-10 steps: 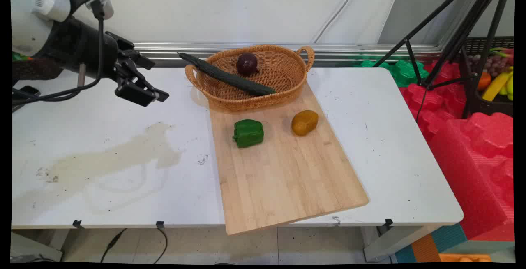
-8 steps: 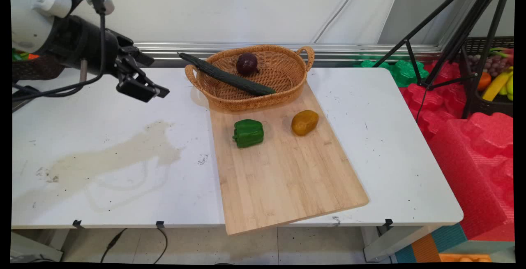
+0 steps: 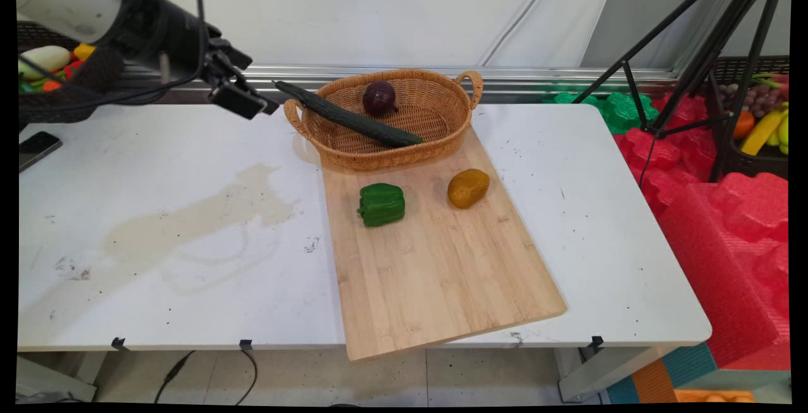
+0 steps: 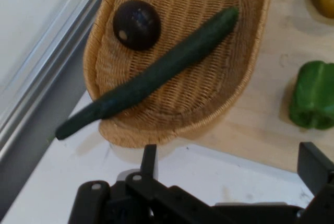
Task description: Pick up the cucumber from the cutting board
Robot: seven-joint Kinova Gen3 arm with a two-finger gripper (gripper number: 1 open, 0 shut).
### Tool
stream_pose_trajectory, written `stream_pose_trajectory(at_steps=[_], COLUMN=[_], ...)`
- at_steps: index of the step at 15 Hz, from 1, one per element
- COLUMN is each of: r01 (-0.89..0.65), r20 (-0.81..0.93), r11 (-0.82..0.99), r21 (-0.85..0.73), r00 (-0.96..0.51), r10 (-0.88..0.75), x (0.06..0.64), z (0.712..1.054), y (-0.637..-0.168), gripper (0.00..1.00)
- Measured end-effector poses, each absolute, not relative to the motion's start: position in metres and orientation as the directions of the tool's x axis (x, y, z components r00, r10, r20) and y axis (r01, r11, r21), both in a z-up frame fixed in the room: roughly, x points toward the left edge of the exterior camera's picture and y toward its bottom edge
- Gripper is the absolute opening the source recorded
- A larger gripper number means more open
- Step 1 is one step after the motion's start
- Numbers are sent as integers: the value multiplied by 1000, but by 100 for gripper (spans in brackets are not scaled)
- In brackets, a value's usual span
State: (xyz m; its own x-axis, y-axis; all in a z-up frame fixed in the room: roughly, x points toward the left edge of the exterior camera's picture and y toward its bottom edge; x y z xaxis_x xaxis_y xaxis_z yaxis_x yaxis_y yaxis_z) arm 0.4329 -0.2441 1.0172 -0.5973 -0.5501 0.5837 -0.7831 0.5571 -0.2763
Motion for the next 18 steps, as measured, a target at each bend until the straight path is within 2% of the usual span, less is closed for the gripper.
stream_pose_trajectory(at_steps=[8, 18], r01=[-723, -545], r20=[514, 345], r11=[600, 755], r21=[-342, -365], r00=[-679, -832], r10=[-525, -434], x=[417, 388], z=[1003, 929], y=[-329, -442], gripper=[100, 100])
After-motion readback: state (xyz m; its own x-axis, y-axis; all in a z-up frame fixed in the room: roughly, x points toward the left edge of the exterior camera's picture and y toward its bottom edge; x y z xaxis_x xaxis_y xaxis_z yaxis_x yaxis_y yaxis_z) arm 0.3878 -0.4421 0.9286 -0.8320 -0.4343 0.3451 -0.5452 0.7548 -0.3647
